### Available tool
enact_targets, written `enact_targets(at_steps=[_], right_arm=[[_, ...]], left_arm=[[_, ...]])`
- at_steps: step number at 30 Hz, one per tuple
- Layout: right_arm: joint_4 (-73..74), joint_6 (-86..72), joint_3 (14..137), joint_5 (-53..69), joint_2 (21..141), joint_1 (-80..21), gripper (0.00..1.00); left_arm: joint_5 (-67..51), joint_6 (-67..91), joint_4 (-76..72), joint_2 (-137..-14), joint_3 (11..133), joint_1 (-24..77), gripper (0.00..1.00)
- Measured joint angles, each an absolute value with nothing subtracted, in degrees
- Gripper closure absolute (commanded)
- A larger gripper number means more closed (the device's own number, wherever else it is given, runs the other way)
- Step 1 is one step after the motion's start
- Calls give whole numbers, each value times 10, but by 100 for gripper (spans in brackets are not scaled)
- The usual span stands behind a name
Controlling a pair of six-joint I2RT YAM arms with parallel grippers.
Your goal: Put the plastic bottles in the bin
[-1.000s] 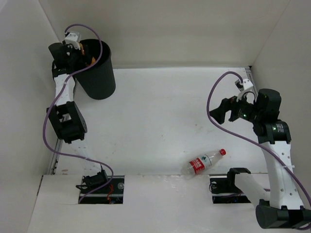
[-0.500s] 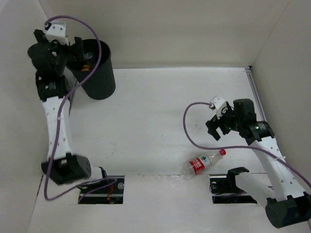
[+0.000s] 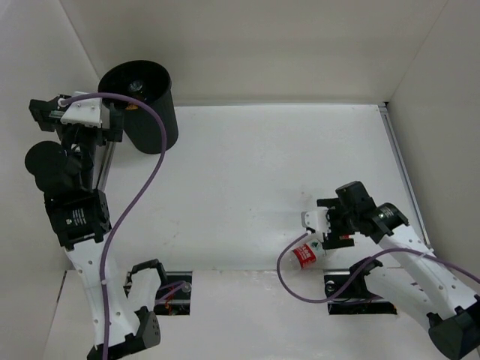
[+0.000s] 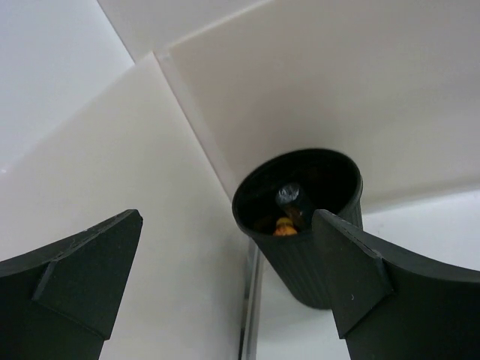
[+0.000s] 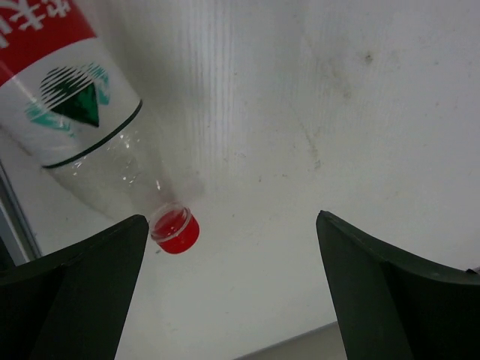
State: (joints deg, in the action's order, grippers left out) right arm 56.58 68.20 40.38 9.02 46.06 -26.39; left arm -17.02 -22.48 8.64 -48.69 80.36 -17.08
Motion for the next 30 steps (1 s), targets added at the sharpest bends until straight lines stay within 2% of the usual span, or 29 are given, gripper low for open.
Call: enact_targets(at_steps=[9, 18, 20, 27, 30], right_arm=[[642, 756, 388, 93, 433, -324, 0], [616, 698, 317, 94, 423, -436, 0], [597, 681, 312, 94, 437, -448, 4], [517, 643, 300, 85, 504, -452, 32], [491, 623, 308, 77, 535, -455, 66]], left_arm=[[-166, -231, 132, -526, 808, -177, 0], [-155, -231, 135, -541, 842, -161, 0], [-154, -231, 136, -541, 844, -153, 0], [-153, -231, 156, -536, 847, -143, 0], [-151, -231, 164, -535, 847, -137, 0]])
